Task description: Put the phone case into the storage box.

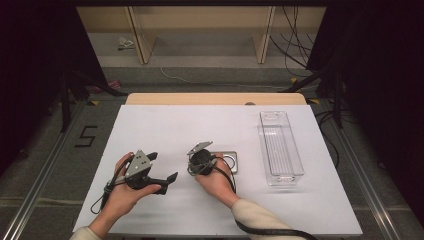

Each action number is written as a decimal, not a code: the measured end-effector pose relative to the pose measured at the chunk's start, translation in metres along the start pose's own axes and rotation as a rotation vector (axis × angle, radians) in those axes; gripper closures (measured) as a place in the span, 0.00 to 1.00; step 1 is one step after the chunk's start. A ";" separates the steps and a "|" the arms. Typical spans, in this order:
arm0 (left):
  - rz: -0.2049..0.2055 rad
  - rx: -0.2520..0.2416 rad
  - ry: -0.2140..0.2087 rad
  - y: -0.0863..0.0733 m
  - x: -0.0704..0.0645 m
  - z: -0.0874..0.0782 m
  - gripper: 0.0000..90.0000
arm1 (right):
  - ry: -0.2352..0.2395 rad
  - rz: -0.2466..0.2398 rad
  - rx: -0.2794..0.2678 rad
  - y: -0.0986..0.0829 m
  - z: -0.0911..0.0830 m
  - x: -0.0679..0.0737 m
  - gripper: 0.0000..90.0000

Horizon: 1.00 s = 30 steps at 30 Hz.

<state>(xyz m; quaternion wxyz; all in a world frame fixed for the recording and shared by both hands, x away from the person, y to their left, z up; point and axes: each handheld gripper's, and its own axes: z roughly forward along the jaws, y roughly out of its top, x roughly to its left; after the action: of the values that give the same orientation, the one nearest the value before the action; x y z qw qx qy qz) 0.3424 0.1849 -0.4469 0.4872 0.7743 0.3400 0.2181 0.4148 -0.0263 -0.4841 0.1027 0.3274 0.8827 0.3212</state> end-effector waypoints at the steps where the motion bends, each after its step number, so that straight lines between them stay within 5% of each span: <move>1: -0.001 0.001 0.004 0.000 0.000 0.000 0.04 | 0.003 -0.004 0.002 0.000 0.000 0.000 1.00; 30: 0.015 0.027 0.019 -0.002 0.000 0.001 0.05 | 0.062 -0.116 0.158 -0.022 -0.033 0.011 1.00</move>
<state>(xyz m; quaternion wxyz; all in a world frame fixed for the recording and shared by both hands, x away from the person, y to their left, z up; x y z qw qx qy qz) 0.3424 0.1856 -0.4492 0.4717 0.7811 0.3418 0.2248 0.3822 -0.0486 -0.4717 0.0677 0.2725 0.9256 0.2539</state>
